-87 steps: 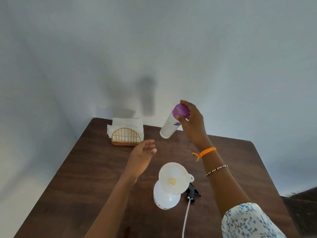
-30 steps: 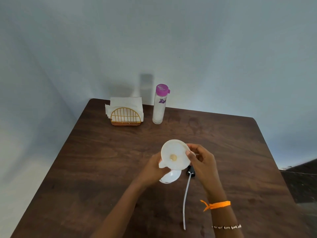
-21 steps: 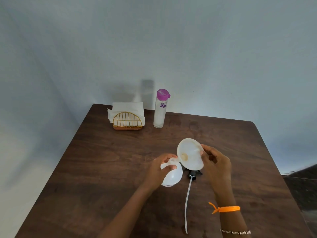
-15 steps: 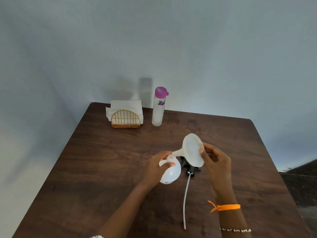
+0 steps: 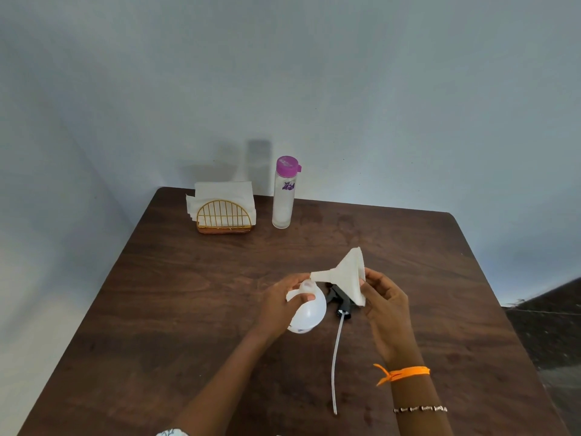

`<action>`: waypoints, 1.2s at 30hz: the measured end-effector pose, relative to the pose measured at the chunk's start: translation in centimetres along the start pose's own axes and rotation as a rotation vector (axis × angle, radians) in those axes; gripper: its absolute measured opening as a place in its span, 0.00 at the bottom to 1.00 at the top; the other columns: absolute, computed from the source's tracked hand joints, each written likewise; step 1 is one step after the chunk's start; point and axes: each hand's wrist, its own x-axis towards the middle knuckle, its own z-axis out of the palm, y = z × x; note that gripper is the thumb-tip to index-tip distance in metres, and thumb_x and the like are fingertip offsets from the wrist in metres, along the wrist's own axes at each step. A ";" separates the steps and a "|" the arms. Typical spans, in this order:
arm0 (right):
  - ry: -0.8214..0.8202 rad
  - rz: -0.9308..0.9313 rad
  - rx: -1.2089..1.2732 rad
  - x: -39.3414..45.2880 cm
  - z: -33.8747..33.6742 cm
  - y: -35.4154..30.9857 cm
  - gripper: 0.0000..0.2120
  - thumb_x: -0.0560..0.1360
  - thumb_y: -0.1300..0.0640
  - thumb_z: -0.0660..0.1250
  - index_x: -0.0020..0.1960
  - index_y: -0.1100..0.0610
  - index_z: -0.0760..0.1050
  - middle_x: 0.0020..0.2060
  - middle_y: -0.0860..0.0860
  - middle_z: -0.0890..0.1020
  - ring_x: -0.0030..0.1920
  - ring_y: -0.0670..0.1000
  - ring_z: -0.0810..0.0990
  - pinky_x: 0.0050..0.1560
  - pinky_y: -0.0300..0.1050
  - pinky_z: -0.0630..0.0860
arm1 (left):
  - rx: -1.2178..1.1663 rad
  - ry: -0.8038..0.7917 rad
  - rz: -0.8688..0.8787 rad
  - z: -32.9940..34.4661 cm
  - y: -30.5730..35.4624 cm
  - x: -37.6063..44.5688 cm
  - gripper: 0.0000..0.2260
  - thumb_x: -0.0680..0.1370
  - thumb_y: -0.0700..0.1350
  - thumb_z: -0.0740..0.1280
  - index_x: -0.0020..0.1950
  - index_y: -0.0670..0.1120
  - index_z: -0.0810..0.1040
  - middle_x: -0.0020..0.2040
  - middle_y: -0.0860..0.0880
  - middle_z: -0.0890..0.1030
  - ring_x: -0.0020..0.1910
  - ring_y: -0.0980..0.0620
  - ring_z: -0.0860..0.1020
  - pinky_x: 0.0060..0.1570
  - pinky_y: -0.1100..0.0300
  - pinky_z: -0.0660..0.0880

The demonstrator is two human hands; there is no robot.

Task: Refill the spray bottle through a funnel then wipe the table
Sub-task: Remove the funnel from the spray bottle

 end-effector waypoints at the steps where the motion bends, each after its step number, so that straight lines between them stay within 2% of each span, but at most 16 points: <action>1: 0.018 0.002 -0.013 0.0 0.0 0.0 0.09 0.74 0.65 0.66 0.50 0.54 0.78 0.48 0.53 0.83 0.47 0.51 0.82 0.39 0.39 0.80 | -0.001 -0.005 0.003 0.0 -0.1 0.1 0.17 0.73 0.49 0.70 0.61 0.56 0.73 0.58 0.57 0.76 0.57 0.54 0.75 0.55 0.59 0.74; 3: 0.022 0.037 0.033 -0.1 0.1 -0.1 0.08 0.74 0.65 0.65 0.51 0.56 0.77 0.48 0.54 0.83 0.48 0.52 0.82 0.38 0.39 0.80 | -0.003 -0.016 0.017 0.0 -0.1 0.1 0.16 0.73 0.50 0.70 0.60 0.58 0.74 0.59 0.56 0.77 0.57 0.53 0.75 0.57 0.57 0.75; 6: -0.033 0.136 0.244 -0.1 0.2 -0.4 0.10 0.75 0.66 0.63 0.56 0.62 0.75 0.50 0.57 0.82 0.49 0.55 0.81 0.39 0.41 0.81 | -0.041 -0.012 0.016 0.1 -0.3 0.0 0.12 0.72 0.52 0.70 0.53 0.62 0.74 0.58 0.55 0.79 0.57 0.51 0.77 0.56 0.53 0.77; 8: -0.017 0.134 0.177 -0.1 0.3 -0.4 0.09 0.75 0.67 0.63 0.54 0.60 0.76 0.48 0.58 0.82 0.48 0.56 0.81 0.39 0.42 0.81 | -0.049 -0.011 0.017 0.1 -0.4 0.0 0.11 0.72 0.53 0.70 0.52 0.63 0.75 0.57 0.57 0.79 0.56 0.52 0.77 0.56 0.51 0.77; 11: 0.001 0.103 0.001 -0.3 0.5 -0.1 0.07 0.74 0.66 0.66 0.48 0.56 0.77 0.46 0.56 0.82 0.46 0.55 0.81 0.40 0.46 0.80 | -0.042 -0.026 0.030 0.2 -0.4 0.1 0.15 0.71 0.56 0.70 0.57 0.59 0.75 0.57 0.57 0.79 0.56 0.52 0.78 0.56 0.48 0.77; 14: -0.048 0.159 0.113 -0.7 0.5 0.0 0.07 0.74 0.66 0.65 0.49 0.57 0.77 0.44 0.54 0.83 0.45 0.54 0.81 0.41 0.46 0.80 | -0.049 -0.021 0.009 0.3 -0.4 0.0 0.18 0.71 0.54 0.70 0.60 0.57 0.75 0.59 0.55 0.79 0.57 0.52 0.77 0.58 0.47 0.76; 16: -0.016 0.137 0.059 -0.6 0.3 -0.1 0.07 0.74 0.66 0.66 0.48 0.56 0.76 0.45 0.55 0.82 0.45 0.53 0.81 0.40 0.45 0.81 | -0.045 -0.024 0.008 0.2 -0.4 0.0 0.17 0.71 0.55 0.70 0.60 0.58 0.75 0.58 0.55 0.79 0.57 0.52 0.77 0.57 0.47 0.76; 18: -0.012 0.145 0.051 -0.5 0.1 -0.1 0.07 0.74 0.67 0.65 0.49 0.57 0.76 0.47 0.56 0.82 0.47 0.54 0.81 0.41 0.45 0.81 | -0.035 -0.034 0.019 0.2 -0.3 0.0 0.15 0.71 0.55 0.69 0.57 0.59 0.75 0.58 0.57 0.79 0.57 0.51 0.77 0.57 0.48 0.76; 21: -0.037 0.201 0.195 -0.6 0.0 -0.2 0.08 0.75 0.69 0.61 0.52 0.62 0.75 0.45 0.57 0.82 0.43 0.53 0.81 0.37 0.40 0.80 | -0.040 -0.022 0.009 0.1 0.1 -0.1 0.14 0.73 0.49 0.70 0.55 0.62 0.73 0.58 0.58 0.76 0.58 0.53 0.75 0.57 0.56 0.75; 24: -0.012 0.204 0.197 -0.6 -0.2 -0.3 0.07 0.75 0.69 0.62 0.50 0.61 0.76 0.45 0.57 0.82 0.44 0.53 0.81 0.38 0.41 0.81 | -0.039 -0.028 0.030 0.0 0.1 -0.1 0.15 0.73 0.49 0.70 0.56 0.62 0.73 0.59 0.58 0.76 0.58 0.53 0.75 0.57 0.55 0.75; 28: -0.021 0.250 0.260 -0.5 -0.4 -0.2 0.09 0.75 0.68 0.61 0.52 0.60 0.76 0.46 0.57 0.82 0.45 0.54 0.81 0.38 0.41 0.81 | -0.069 -0.029 0.014 -0.1 0.6 -0.4 0.15 0.73 0.47 0.70 0.56 0.60 0.71 0.58 0.58 0.75 0.58 0.53 0.74 0.49 0.65 0.73; 31: -0.042 0.286 0.350 -0.3 -0.2 -0.3 0.11 0.76 0.70 0.58 0.53 0.62 0.76 0.42 0.55 0.84 0.42 0.50 0.83 0.37 0.39 0.80 | -0.113 -0.058 0.021 -0.2 0.6 -0.5 0.13 0.71 0.52 0.71 0.53 0.62 0.74 0.59 0.56 0.77 0.59 0.50 0.75 0.53 0.59 0.77; 33: -0.051 0.316 0.431 0.1 0.2 -0.4 0.12 0.76 0.71 0.56 0.53 0.62 0.76 0.39 0.54 0.85 0.39 0.48 0.84 0.36 0.37 0.80 | -0.103 -0.077 0.006 -0.6 0.9 -0.6 0.16 0.70 0.53 0.71 0.55 0.65 0.73 0.60 0.59 0.75 0.60 0.54 0.74 0.58 0.56 0.74; 36: -0.033 0.351 0.462 1.3 0.9 -0.6 0.11 0.76 0.70 0.57 0.52 0.63 0.76 0.39 0.55 0.84 0.37 0.48 0.84 0.35 0.38 0.80 | -0.116 -0.076 0.009 -1.4 1.6 -0.1 0.25 0.71 0.50 0.72 0.65 0.62 0.67 0.60 0.61 0.72 0.59 0.60 0.71 0.58 0.61 0.68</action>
